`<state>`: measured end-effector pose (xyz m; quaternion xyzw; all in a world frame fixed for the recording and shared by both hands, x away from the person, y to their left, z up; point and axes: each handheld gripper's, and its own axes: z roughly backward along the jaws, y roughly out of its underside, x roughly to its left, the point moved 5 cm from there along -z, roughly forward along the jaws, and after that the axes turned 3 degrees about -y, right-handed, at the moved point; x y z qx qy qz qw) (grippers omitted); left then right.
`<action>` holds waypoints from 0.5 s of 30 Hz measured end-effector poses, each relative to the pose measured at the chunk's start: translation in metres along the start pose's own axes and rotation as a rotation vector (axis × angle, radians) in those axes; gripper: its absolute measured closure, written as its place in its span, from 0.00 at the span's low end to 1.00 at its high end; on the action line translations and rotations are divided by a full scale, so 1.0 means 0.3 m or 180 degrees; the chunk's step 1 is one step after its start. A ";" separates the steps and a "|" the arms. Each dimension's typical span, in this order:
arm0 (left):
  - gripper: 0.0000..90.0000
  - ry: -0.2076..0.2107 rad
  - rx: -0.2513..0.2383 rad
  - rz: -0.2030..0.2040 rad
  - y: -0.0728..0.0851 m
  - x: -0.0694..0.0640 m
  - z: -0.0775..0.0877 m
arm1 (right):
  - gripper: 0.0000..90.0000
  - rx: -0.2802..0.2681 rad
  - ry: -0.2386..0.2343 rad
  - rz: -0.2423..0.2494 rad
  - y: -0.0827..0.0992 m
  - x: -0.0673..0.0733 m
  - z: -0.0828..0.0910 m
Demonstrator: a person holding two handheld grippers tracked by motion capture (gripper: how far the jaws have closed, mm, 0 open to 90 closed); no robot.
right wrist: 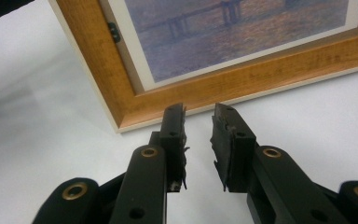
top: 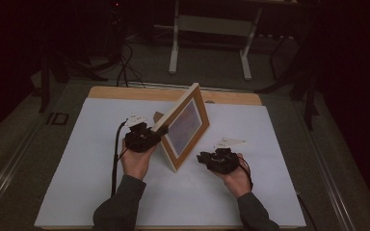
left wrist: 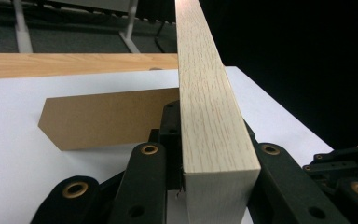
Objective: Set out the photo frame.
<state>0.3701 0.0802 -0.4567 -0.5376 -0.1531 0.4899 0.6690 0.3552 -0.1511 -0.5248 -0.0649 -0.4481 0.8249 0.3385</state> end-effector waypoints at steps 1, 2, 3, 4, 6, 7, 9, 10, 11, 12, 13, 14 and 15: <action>0.84 0.0017 0.0002 0.0005 -0.001 0.004 0.001 | 0.82 -0.0009 0.0002 -0.0003 -0.001 -0.001 0.000; 0.84 0.0035 0.0005 0.0025 -0.001 0.007 0.001 | 0.82 -0.0004 0.0010 0.0000 -0.001 -0.002 0.002; 0.84 0.0049 0.0009 0.0019 -0.002 0.010 0.002 | 0.82 -0.0009 0.0011 -0.0003 -0.001 -0.003 0.003; 0.84 0.0058 0.0013 0.0028 -0.003 0.012 0.002 | 0.82 -0.0010 0.0014 -0.0004 -0.001 -0.004 0.004; 0.84 0.0081 0.0027 0.0038 -0.004 0.016 0.003 | 0.82 -0.0022 0.0018 -0.0010 -0.002 -0.007 0.007; 0.84 0.0089 0.0038 0.0035 -0.005 0.017 0.004 | 0.82 -0.0024 0.0026 -0.0014 -0.002 -0.009 0.008; 0.84 0.0114 0.0054 0.0032 -0.007 0.021 0.004 | 0.82 -0.0023 0.0035 -0.0018 -0.002 -0.013 0.011; 0.84 0.0123 0.0065 0.0026 -0.007 0.023 0.004 | 0.82 -0.0030 0.0036 -0.0019 -0.002 -0.015 0.012; 0.84 0.0130 0.0068 0.0035 -0.008 0.025 0.005 | 0.82 -0.0031 0.0037 -0.0020 -0.003 -0.017 0.013; 0.84 0.0145 0.0079 0.0031 -0.009 0.028 0.005 | 0.82 -0.0032 0.0038 -0.0027 -0.003 -0.019 0.015; 0.84 0.0156 0.0083 0.0032 -0.010 0.029 0.006 | 0.82 -0.0039 0.0046 -0.0034 -0.004 -0.021 0.016; 0.84 0.0158 0.0087 0.0017 -0.010 0.032 0.006 | 0.82 -0.0048 0.0052 -0.0038 -0.005 -0.023 0.017; 0.84 0.0168 0.0095 0.0015 -0.011 0.034 0.007 | 0.81 -0.0051 0.0053 -0.0041 -0.005 -0.026 0.018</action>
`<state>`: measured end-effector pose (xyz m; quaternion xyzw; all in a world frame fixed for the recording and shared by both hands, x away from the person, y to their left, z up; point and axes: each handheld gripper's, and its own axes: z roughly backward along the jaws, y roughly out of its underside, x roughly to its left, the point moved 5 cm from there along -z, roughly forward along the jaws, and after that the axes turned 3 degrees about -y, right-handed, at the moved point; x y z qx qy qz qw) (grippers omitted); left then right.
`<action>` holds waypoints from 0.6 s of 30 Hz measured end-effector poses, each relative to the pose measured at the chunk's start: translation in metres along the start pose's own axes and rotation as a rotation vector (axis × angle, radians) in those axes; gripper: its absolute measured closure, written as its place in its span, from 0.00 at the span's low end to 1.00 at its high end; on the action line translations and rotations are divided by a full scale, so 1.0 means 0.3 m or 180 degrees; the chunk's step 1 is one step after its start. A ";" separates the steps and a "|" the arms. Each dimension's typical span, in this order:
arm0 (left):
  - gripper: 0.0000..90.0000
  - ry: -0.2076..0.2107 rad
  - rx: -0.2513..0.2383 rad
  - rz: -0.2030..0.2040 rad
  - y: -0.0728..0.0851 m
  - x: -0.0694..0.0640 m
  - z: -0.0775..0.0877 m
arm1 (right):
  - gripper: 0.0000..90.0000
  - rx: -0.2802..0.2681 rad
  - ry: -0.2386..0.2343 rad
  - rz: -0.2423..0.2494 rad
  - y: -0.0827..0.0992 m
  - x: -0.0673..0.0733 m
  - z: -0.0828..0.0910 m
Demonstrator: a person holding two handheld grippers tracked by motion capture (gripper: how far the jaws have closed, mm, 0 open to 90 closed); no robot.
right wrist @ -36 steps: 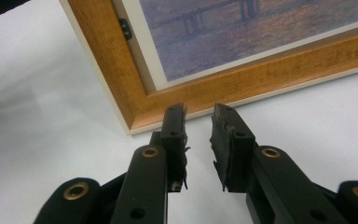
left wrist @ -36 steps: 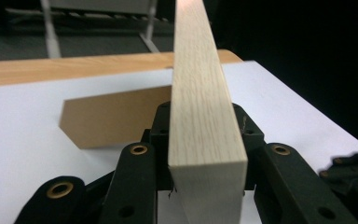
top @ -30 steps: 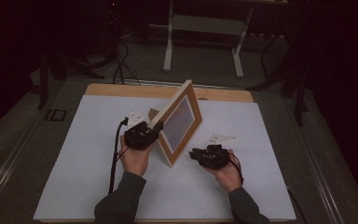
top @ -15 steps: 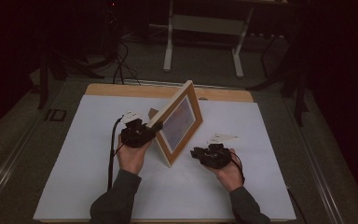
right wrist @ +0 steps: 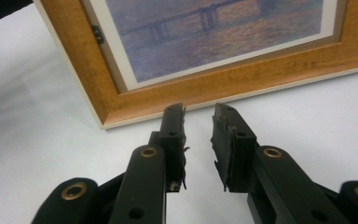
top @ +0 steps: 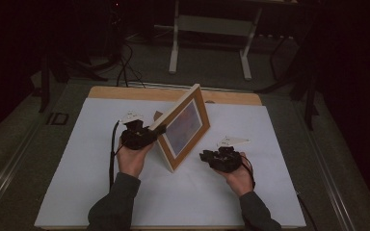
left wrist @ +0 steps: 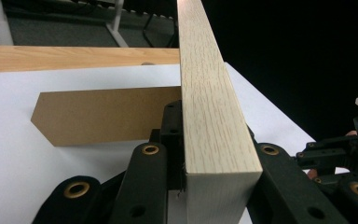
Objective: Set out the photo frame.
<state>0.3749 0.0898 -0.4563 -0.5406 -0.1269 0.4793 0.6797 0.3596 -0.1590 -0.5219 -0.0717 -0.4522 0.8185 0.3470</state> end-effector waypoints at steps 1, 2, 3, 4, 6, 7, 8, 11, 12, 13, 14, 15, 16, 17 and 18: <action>0.84 0.0011 -0.0005 0.0006 -0.001 0.002 0.000 | 0.81 0.0004 0.0010 0.0000 0.000 -0.003 0.002; 0.84 0.0022 -0.0002 0.0004 -0.002 0.003 0.000 | 0.81 -0.0006 0.0012 0.0002 -0.001 -0.006 0.003; 0.84 0.0030 0.0009 0.0001 -0.002 0.005 0.001 | 0.81 -0.0011 0.0019 -0.0003 -0.002 -0.008 0.004; 0.84 0.0041 0.0010 0.0000 -0.003 0.007 0.000 | 0.81 -0.0019 0.0024 -0.0007 -0.004 -0.011 0.006; 0.84 0.0061 0.0025 -0.0001 -0.004 0.010 0.001 | 0.81 -0.0024 0.0041 -0.0011 -0.006 -0.017 0.009; 0.84 0.0070 0.0026 0.0000 -0.005 0.012 0.001 | 0.81 -0.0028 0.0050 -0.0019 -0.008 -0.019 0.011; 0.84 0.0084 0.0028 0.0000 -0.005 0.014 0.001 | 0.81 -0.0038 0.0051 -0.0025 -0.009 -0.021 0.012; 0.84 0.0130 0.0030 0.0015 -0.005 0.021 0.002 | 0.81 -0.0051 0.0072 -0.0027 -0.013 -0.029 0.016; 0.84 0.0141 0.0029 0.0016 -0.006 0.022 0.001 | 0.81 -0.0048 0.0075 -0.0029 -0.014 -0.031 0.017; 0.84 0.0145 0.0032 0.0018 -0.006 0.023 0.001 | 0.81 -0.0052 0.0084 -0.0030 -0.015 -0.034 0.017; 0.84 0.0153 0.0035 0.0015 -0.007 0.025 0.001 | 0.81 -0.0057 0.0089 -0.0035 -0.016 -0.037 0.017; 0.84 0.0161 0.0044 0.0003 -0.007 0.027 0.001 | 0.81 -0.0054 0.0095 -0.0040 -0.016 -0.040 0.019; 0.84 0.0169 0.0048 -0.0004 -0.008 0.029 0.001 | 0.81 -0.0056 0.0101 -0.0050 -0.017 -0.044 0.020; 0.84 0.0182 0.0052 -0.0006 -0.008 0.030 0.001 | 0.81 -0.0073 0.0110 -0.0052 -0.018 -0.049 0.020; 0.84 0.0188 0.0056 -0.0005 -0.009 0.032 0.001 | 0.81 -0.0081 0.0118 -0.0059 -0.019 -0.053 0.022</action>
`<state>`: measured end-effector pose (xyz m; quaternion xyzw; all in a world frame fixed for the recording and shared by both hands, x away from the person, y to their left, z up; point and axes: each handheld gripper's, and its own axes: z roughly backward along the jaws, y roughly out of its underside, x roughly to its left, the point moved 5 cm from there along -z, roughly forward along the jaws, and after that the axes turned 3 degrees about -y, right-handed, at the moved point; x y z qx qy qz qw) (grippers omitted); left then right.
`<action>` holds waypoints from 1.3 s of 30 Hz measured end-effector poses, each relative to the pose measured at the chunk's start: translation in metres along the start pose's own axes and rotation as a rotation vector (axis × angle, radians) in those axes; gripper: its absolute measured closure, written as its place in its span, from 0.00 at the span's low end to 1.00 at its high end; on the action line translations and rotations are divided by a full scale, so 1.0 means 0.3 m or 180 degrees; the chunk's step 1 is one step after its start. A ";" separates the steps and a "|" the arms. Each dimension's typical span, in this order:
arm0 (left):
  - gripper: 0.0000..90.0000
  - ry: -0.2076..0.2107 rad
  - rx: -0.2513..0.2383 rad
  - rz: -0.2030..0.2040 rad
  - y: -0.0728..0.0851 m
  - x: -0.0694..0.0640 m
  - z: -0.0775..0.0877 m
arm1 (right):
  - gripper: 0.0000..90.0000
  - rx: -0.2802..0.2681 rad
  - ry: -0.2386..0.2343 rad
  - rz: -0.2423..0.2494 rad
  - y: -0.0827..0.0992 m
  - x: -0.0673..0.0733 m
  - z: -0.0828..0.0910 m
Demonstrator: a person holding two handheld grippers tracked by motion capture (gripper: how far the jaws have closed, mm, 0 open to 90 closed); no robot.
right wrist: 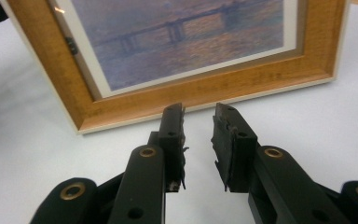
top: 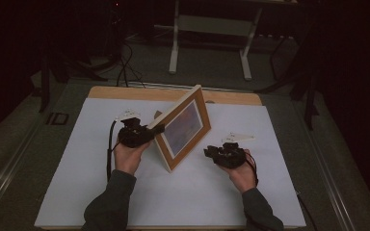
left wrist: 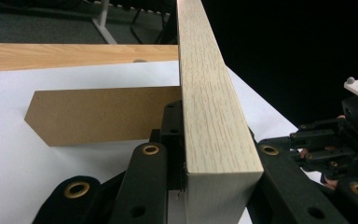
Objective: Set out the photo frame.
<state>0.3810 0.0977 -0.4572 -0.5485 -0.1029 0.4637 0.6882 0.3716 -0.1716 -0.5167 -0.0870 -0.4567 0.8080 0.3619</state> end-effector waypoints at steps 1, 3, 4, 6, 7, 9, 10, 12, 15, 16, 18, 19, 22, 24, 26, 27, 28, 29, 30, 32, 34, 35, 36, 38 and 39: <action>0.84 0.0005 0.0007 -0.0008 -0.001 0.002 0.000 | 0.81 -0.0006 0.0007 -0.0020 -0.001 -0.004 0.001; 0.84 0.0014 0.0010 -0.0014 -0.003 0.005 -0.001 | 0.81 -0.0009 0.0028 -0.0032 -0.003 -0.012 0.003; 0.84 0.0019 0.0010 -0.0019 -0.004 0.006 -0.001 | 0.80 -0.0011 0.0034 -0.0030 -0.005 -0.016 0.003; 0.84 0.0028 0.0018 -0.0041 -0.005 0.008 -0.001 | 0.80 -0.0017 0.0057 -0.0037 -0.009 -0.023 0.003; 0.84 0.0033 0.0021 -0.0053 -0.006 0.009 -0.001 | 0.80 -0.0012 0.0066 -0.0030 -0.011 -0.027 0.003; 0.84 0.0047 0.0029 -0.0064 -0.008 0.012 -0.002 | 0.79 0.0013 0.0079 -0.0016 -0.014 -0.033 0.002; 0.84 0.0052 0.0035 -0.0071 -0.008 0.013 -0.002 | 0.79 0.0019 0.0093 -0.0009 -0.016 -0.038 0.001; 0.84 0.0068 0.0034 -0.0072 -0.010 0.015 -0.002 | 0.78 0.0043 0.0101 -0.0020 -0.019 -0.046 -0.002; 0.84 0.0091 0.0049 -0.0084 -0.013 0.019 -0.003 | 0.77 0.0067 0.0104 -0.0028 -0.022 -0.059 -0.007; 0.84 0.0104 0.0047 -0.0081 -0.013 0.021 -0.003 | 0.76 0.0088 0.0107 -0.0026 -0.021 -0.063 -0.010; 0.84 0.0122 0.0053 -0.0087 -0.014 0.025 -0.004 | 0.76 0.0117 0.0117 -0.0012 -0.022 -0.071 -0.014; 0.84 0.0130 0.0056 -0.0084 -0.014 0.026 -0.004 | 0.76 0.0119 0.0117 -0.0018 -0.023 -0.076 -0.015; 0.84 0.0159 0.0060 -0.0082 -0.015 0.029 -0.004 | 0.76 0.0133 0.0153 -0.0006 -0.031 -0.093 -0.015; 0.84 0.0186 0.0068 -0.0085 -0.015 0.032 -0.005 | 0.76 0.0144 0.0185 -0.0013 -0.040 -0.102 -0.014; 0.84 0.0221 0.0080 -0.0092 -0.016 0.034 -0.006 | 0.75 0.0147 0.0195 0.0010 -0.052 -0.112 -0.014; 0.84 0.0238 0.0084 -0.0089 -0.016 0.035 -0.007 | 0.75 0.0140 0.0203 0.0011 -0.058 -0.116 -0.015; 0.84 0.0250 0.0085 -0.0090 -0.017 0.035 -0.008 | 0.75 0.0133 0.0207 0.0017 -0.064 -0.120 -0.015; 0.84 0.0261 0.0092 -0.0098 -0.017 0.036 -0.008 | 0.74 0.0122 0.0213 0.0022 -0.070 -0.123 -0.016; 0.84 0.0269 0.0098 -0.0102 -0.017 0.038 -0.008 | 0.74 0.0128 0.0224 0.0024 -0.075 -0.126 -0.017; 0.84 0.0287 0.0099 -0.0098 -0.018 0.039 -0.009 | 0.74 0.0110 0.0241 0.0040 -0.084 -0.132 -0.020; 0.84 0.0300 0.0112 -0.0104 -0.019 0.041 -0.009 | 0.73 0.0108 0.0268 0.0042 -0.091 -0.139 -0.023; 0.84 0.0305 0.0118 -0.0115 -0.019 0.042 -0.009 | 0.73 0.0112 0.0274 0.0031 -0.094 -0.143 -0.025; 0.84 0.0314 0.0125 -0.0122 -0.020 0.042 -0.009 | 0.73 0.0113 0.0276 0.0022 -0.098 -0.148 -0.028; 0.84 0.0330 0.0147 -0.0146 -0.022 0.042 -0.008 | 0.73 0.0116 0.0279 0.0000 -0.108 -0.161 -0.034; 0.84 0.0336 0.0152 -0.0156 -0.023 0.042 -0.008 | 0.73 0.0120 0.0288 -0.0018 -0.115 -0.167 -0.037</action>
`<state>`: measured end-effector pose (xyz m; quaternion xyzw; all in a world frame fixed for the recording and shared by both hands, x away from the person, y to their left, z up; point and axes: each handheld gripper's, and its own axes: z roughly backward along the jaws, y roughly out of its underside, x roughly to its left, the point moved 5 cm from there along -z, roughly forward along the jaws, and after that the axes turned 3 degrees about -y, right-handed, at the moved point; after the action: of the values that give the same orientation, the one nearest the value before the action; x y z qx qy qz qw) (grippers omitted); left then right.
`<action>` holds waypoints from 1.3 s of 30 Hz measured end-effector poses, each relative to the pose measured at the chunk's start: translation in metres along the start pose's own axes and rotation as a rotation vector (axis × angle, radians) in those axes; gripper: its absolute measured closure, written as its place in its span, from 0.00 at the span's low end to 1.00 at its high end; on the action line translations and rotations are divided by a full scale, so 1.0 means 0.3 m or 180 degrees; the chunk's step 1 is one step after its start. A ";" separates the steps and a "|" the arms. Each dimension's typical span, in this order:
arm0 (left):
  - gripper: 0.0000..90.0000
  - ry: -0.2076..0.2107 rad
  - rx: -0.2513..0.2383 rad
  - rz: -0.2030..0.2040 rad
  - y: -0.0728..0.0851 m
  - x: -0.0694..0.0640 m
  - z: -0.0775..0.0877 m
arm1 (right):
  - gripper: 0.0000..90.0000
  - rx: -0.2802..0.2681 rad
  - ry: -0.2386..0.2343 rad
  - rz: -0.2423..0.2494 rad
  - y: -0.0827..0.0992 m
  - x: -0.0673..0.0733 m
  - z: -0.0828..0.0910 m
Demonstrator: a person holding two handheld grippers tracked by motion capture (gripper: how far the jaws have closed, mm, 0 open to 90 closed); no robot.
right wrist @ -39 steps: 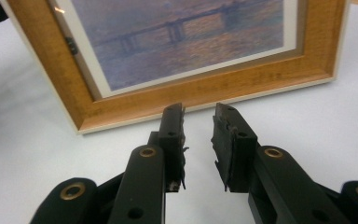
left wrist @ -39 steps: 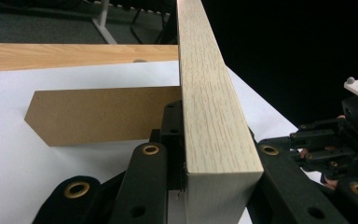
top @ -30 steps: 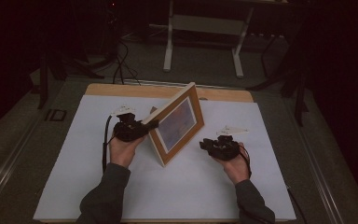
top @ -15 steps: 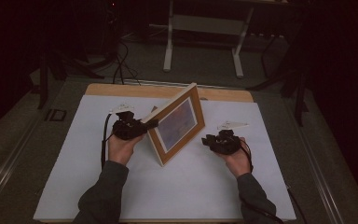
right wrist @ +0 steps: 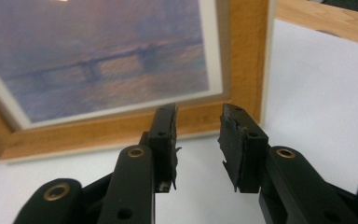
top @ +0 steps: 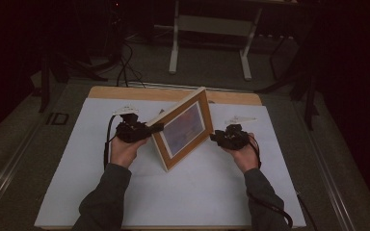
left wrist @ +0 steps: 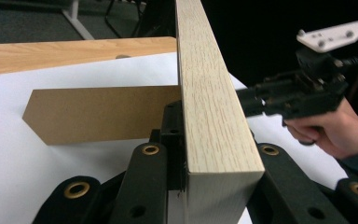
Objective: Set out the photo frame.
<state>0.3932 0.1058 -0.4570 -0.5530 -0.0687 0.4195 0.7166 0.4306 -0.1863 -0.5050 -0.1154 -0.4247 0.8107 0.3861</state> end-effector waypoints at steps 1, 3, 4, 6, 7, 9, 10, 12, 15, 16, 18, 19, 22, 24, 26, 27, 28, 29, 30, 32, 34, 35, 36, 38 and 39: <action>0.84 0.0008 0.0005 -0.0007 -0.001 0.000 0.000 | 0.73 -0.0003 0.0010 -0.0013 -0.007 -0.006 -0.005; 0.84 0.0019 0.0015 -0.0017 -0.001 0.001 0.000 | 0.74 -0.0009 0.0013 -0.0037 -0.020 -0.015 -0.014; 0.84 0.0026 0.0022 -0.0023 -0.002 0.002 0.000 | 0.75 -0.0002 0.0012 -0.0048 -0.024 -0.018 -0.019; 0.84 0.0039 0.0025 -0.0025 -0.003 0.004 0.001 | 0.76 -0.0001 0.0033 -0.0064 -0.033 -0.023 -0.029; 0.84 0.0045 0.0026 -0.0025 -0.003 0.005 0.001 | 0.76 -0.0010 0.0035 -0.0068 -0.036 -0.026 -0.033; 0.84 0.0054 0.0032 -0.0031 -0.003 0.006 0.001 | 0.76 -0.0014 0.0047 -0.0100 -0.041 -0.030 -0.039; 0.84 0.0062 0.0036 -0.0032 -0.004 0.007 0.001 | 0.76 -0.0011 0.0047 -0.0108 -0.043 -0.032 -0.041; 0.84 0.0074 0.0041 -0.0034 -0.004 0.007 0.000 | 0.76 -0.0009 0.0066 -0.0121 -0.047 -0.036 -0.047; 0.84 0.0110 0.0059 -0.0043 -0.005 0.009 0.000 | 0.72 -0.0006 0.0088 -0.0132 -0.053 -0.043 -0.052; 0.84 0.0122 0.0061 -0.0044 -0.006 0.010 0.000 | 0.70 -0.0002 0.0090 -0.0142 -0.054 -0.047 -0.052; 0.84 0.0140 0.0072 -0.0048 -0.006 0.012 -0.001 | 0.66 -0.0004 0.0074 -0.0183 -0.057 -0.054 -0.055; 0.84 0.0152 0.0076 -0.0058 -0.007 0.014 -0.002 | 0.64 0.0001 0.0076 -0.0184 -0.057 -0.059 -0.057; 0.84 0.0176 0.0084 -0.0042 -0.008 0.016 -0.003 | 0.60 0.0018 0.0096 -0.0208 -0.057 -0.069 -0.063; 0.84 0.0197 0.0092 -0.0037 -0.008 0.018 -0.003 | 0.58 0.0011 0.0094 -0.0211 -0.059 -0.075 -0.066; 0.84 0.0222 0.0105 -0.0037 -0.009 0.019 -0.003 | 0.56 -0.0026 0.0074 -0.0258 -0.063 -0.079 -0.068; 0.84 0.0230 0.0112 -0.0043 -0.010 0.021 -0.003 | 0.56 -0.0042 0.0055 -0.0280 -0.064 -0.082 -0.069; 0.84 0.0241 0.0124 -0.0048 -0.010 0.022 -0.003 | 0.54 -0.0048 0.0057 -0.0293 -0.065 -0.084 -0.071; 0.84 0.0251 0.0129 -0.0046 -0.011 0.023 -0.004 | 0.53 -0.0056 0.0049 -0.0296 -0.065 -0.087 -0.074; 0.84 0.0263 0.0134 -0.0047 -0.011 0.024 -0.004 | 0.52 -0.0058 0.0031 -0.0298 -0.065 -0.089 -0.077; 0.84 0.0284 0.0137 -0.0035 -0.012 0.026 -0.005 | 0.51 -0.0080 -0.0001 -0.0281 -0.067 -0.089 -0.082; 0.84 0.0297 0.0143 -0.0041 -0.012 0.028 -0.005 | 0.51 -0.0096 -0.0002 -0.0254 -0.071 -0.087 -0.086; 0.84 0.0307 0.0146 -0.0042 -0.013 0.029 -0.006 | 0.51 -0.0088 -0.0002 -0.0239 -0.074 -0.085 -0.088; 0.84 0.0312 0.0152 -0.0042 -0.013 0.030 -0.006 | 0.51 -0.0074 0.0007 -0.0212 -0.076 -0.084 -0.091; 0.84 0.0322 0.0163 -0.0047 -0.014 0.032 -0.007 | 0.50 -0.0058 0.0018 -0.0183 -0.080 -0.086 -0.095; 0.84 0.0331 0.0166 -0.0051 -0.014 0.033 -0.007 | 0.50 -0.0065 0.0018 -0.0184 -0.083 -0.088 -0.095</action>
<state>0.4029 0.1108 -0.4577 -0.5546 -0.0249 0.3862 0.7367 0.4763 -0.1800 -0.5069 -0.1093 -0.4350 0.7946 0.4093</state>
